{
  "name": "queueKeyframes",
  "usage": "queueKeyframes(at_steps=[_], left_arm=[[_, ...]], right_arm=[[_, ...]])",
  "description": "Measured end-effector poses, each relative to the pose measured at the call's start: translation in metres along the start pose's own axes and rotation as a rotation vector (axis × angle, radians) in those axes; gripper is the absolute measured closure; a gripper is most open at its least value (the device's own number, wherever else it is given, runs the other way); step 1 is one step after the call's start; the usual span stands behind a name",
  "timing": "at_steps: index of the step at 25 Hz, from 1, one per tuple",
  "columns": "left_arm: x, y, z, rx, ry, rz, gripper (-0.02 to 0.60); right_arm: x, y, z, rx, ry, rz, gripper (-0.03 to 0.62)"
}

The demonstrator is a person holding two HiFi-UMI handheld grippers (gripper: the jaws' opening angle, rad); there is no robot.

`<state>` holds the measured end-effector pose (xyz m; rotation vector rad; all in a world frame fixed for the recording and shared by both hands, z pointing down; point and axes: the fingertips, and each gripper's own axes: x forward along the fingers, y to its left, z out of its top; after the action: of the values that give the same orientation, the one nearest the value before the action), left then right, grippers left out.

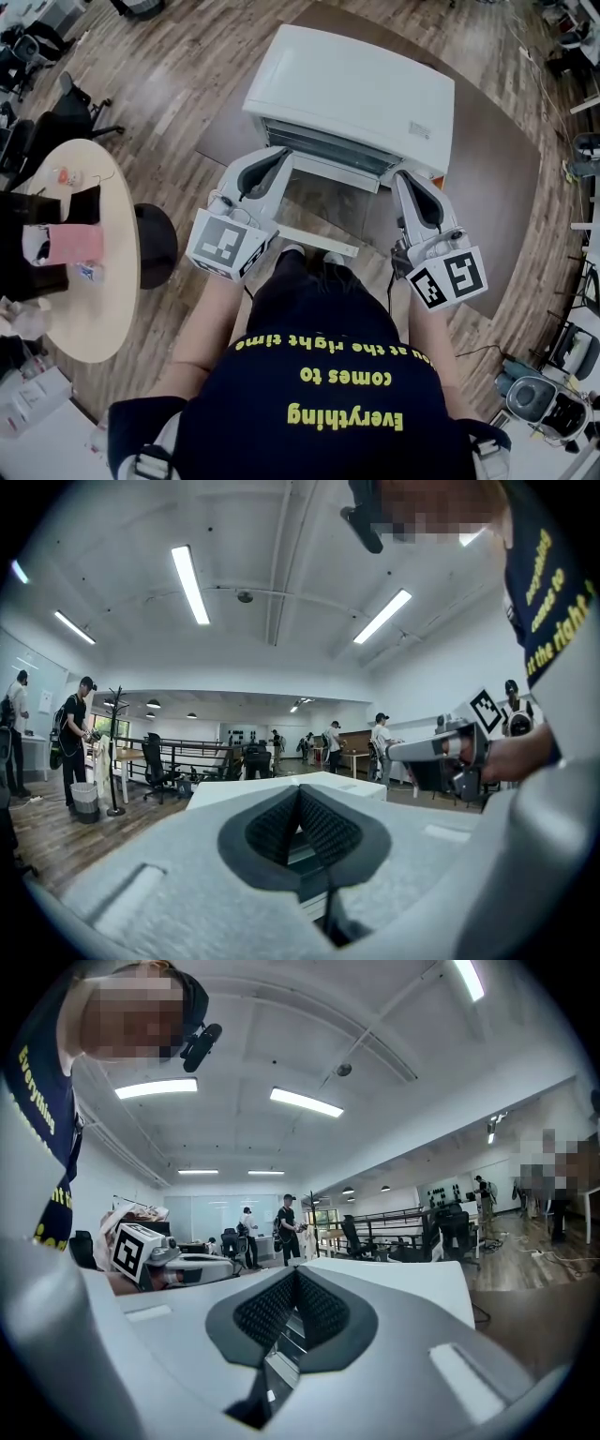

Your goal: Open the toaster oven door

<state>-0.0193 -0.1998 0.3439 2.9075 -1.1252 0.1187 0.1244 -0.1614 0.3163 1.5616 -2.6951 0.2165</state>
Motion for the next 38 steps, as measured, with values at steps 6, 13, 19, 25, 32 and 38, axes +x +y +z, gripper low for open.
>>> queueKeyframes(at_steps=[6, 13, 19, 25, 32, 38], left_arm=[[0.002, -0.001, 0.011, 0.025, -0.01, -0.019, 0.581], [0.002, 0.001, 0.016, 0.048, -0.026, 0.027, 0.581], [-0.002, 0.002, 0.023, 0.045, -0.067, 0.054, 0.581], [-0.009, 0.008, 0.025, 0.05, -0.082, 0.08, 0.581], [-0.011, 0.009, 0.022, 0.046, -0.081, 0.08, 0.581], [-0.014, 0.015, 0.022, 0.043, -0.083, 0.096, 0.581]], right_arm=[[-0.005, 0.001, 0.022, -0.054, -0.075, -0.021, 0.583], [-0.008, 0.0, 0.03, -0.065, -0.111, -0.028, 0.583], [-0.008, 0.001, 0.027, -0.091, -0.096, -0.049, 0.583], [-0.01, 0.002, 0.025, -0.105, -0.09, -0.061, 0.583], [-0.011, 0.001, 0.026, -0.106, -0.097, -0.069, 0.583], [-0.012, 0.001, 0.026, -0.102, -0.099, -0.074, 0.583]])
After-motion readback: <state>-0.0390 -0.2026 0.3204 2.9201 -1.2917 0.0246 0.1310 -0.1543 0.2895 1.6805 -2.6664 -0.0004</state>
